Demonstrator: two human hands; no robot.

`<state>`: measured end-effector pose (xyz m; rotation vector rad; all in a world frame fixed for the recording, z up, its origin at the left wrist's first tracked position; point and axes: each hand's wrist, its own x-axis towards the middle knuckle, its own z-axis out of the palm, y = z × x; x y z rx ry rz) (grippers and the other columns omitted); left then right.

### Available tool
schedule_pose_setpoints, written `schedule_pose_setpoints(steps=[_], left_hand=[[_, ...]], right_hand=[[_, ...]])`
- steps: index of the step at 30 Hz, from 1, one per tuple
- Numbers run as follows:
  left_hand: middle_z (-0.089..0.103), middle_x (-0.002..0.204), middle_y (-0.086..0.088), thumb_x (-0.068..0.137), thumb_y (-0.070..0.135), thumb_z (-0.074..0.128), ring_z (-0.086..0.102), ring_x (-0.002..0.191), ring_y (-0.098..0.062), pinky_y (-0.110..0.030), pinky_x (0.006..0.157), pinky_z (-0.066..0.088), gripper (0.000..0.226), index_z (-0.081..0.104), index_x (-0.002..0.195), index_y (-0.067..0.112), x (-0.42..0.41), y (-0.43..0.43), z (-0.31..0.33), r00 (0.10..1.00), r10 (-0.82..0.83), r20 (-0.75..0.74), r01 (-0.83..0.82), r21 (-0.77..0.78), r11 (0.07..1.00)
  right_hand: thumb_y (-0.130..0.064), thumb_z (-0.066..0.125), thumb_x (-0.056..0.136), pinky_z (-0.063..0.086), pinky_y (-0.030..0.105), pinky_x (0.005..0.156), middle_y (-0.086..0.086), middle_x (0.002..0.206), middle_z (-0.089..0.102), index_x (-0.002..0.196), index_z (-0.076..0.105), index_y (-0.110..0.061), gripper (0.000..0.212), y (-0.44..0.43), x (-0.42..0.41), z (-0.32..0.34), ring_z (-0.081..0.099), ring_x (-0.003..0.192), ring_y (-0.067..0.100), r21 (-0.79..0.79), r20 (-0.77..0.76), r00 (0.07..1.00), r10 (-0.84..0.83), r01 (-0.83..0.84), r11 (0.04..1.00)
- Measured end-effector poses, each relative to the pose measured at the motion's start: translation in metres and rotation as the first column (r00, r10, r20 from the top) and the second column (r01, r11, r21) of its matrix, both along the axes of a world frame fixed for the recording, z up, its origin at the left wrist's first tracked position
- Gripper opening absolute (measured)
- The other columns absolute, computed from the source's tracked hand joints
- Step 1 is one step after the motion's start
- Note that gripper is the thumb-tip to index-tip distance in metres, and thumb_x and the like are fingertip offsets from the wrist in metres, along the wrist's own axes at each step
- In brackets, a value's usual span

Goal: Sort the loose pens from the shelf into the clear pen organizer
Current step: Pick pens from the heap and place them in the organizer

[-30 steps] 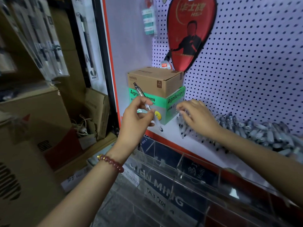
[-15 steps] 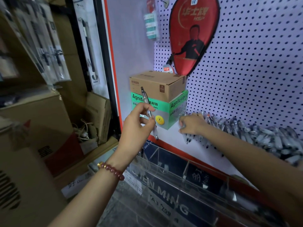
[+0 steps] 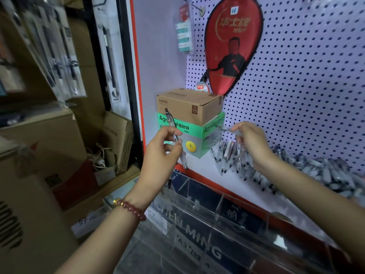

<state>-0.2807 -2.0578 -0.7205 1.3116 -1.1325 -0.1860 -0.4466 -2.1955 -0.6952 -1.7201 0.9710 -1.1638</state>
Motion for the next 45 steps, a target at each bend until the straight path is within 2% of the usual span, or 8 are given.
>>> schedule_pose_setpoints(steps=[5, 10, 14, 20, 24, 27, 37, 45], left_hand=[[0.059, 0.096, -0.017, 0.095, 0.006, 0.052, 0.064, 0.072, -0.025, -0.031, 0.052, 0.052, 0.019, 0.058, 0.092, 0.024, -0.015, 0.007, 0.003, 0.997, -0.042, -0.064, 0.042, -0.003, 0.999], [0.066, 0.096, -0.003, 0.097, 0.028, 0.05, 0.066, 0.09, -0.02, -0.039, 0.077, 0.056, 0.018, 0.06, 0.106, 0.017, -0.025, 0.015, 0.003, 0.983, -0.15, -0.104, 0.155, 0.042, 0.987], [0.062, 0.091, -0.007, 0.1, 0.019, 0.046, 0.062, 0.08, -0.014, -0.031, 0.069, 0.052, 0.016, 0.053, 0.106, 0.006, -0.028, 0.022, -0.002, 0.98, -0.167, -0.112, 0.167, -0.009, 0.986], [0.047, 0.082, 0.001, 0.102, 0.005, 0.032, 0.048, 0.06, 0.002, -0.014, 0.056, 0.042, 0.009, 0.038, 0.1, 0.011, -0.027, 0.03, 0.002, 0.982, -0.186, 0.017, 0.186, -0.027, 0.982], [0.051, 0.082, -0.001, 0.098, -0.002, 0.04, 0.048, 0.049, 0.0, -0.015, 0.049, 0.043, 0.038, 0.02, 0.122, 0.021, -0.012, 0.036, 0.007, 0.978, -0.175, 0.115, 0.177, -0.011, 0.984], [0.058, 0.11, -0.001, 0.094, -0.007, 0.047, 0.048, 0.046, 0.0, -0.011, 0.051, 0.041, 0.059, 0.009, 0.13, 0.021, -0.002, 0.039, 0.006, 0.952, -0.265, 0.155, 0.263, 0.035, 0.964], [0.054, 0.11, -0.005, 0.09, 0.014, 0.063, 0.054, 0.101, -0.009, -0.013, 0.08, 0.045, 0.044, 0.038, 0.125, 0.018, 0.037, 0.041, 0.008, 0.993, -0.1, 0.069, 0.091, 0.118, 0.989], [0.048, 0.127, -0.002, 0.061, 0.032, 0.083, 0.046, 0.122, -0.015, -0.03, 0.1, 0.045, 0.098, 0.03, 0.142, 0.012, 0.036, 0.031, -0.022, 0.997, -0.078, -0.008, 0.072, 0.49, 0.868]], right_hand=[[-0.002, 0.044, 0.096, 0.041, 0.01, 0.062, -0.004, 0.071, 0.058, 0.09, 0.052, -0.021, 0.021, 0.056, 0.007, -0.002, 0.053, 0.059, -0.005, -0.102, 0.01, 0.966, 0.257, -0.255, 0.962], [-0.006, 0.047, 0.096, 0.043, 0.036, 0.069, 0.001, 0.071, 0.054, 0.094, 0.046, -0.023, 0.017, 0.084, 0.02, -0.013, 0.053, 0.069, 0.029, -0.287, -0.185, 0.863, 0.469, -0.504, 0.814], [-0.01, 0.053, 0.092, 0.048, 0.048, 0.069, 0.007, 0.088, 0.066, 0.096, 0.039, -0.022, 0.019, 0.096, 0.027, -0.019, 0.059, 0.072, 0.036, -0.277, -0.253, 0.826, 0.504, -0.561, 0.78], [-0.031, 0.051, 0.089, 0.031, 0.032, 0.048, -0.001, 0.049, 0.05, 0.102, 0.044, -0.023, 0.017, 0.097, 0.025, -0.005, 0.037, 0.041, 0.009, -0.417, -0.396, 0.863, 0.314, -0.474, 0.776], [-0.05, 0.057, 0.089, 0.039, 0.035, 0.053, -0.01, 0.061, 0.045, 0.116, 0.046, -0.022, 0.041, 0.089, 0.036, 0.013, 0.042, 0.053, 0.01, -0.101, -0.164, 0.919, 0.358, -0.377, 0.921], [-0.053, 0.054, 0.09, 0.029, 0.021, 0.048, -0.01, 0.06, 0.033, 0.113, 0.057, -0.017, 0.043, 0.085, 0.042, 0.022, 0.03, 0.049, 0.006, 0.197, -0.141, 0.791, 0.595, -0.567, 0.8], [-0.021, 0.052, 0.096, 0.032, 0.024, 0.048, -0.002, 0.054, 0.042, 0.067, 0.043, -0.018, 0.031, 0.072, 0.046, 0.008, 0.036, 0.045, 0.013, -0.203, -0.084, 0.97, 0.227, -0.239, 0.949], [-0.018, 0.057, 0.089, 0.039, 0.032, 0.055, 0.002, 0.063, 0.053, 0.08, 0.058, -0.003, 0.017, 0.071, 0.054, -0.03, 0.051, 0.057, 0.019, -0.25, -0.343, 0.924, 0.167, -0.261, 0.932]])
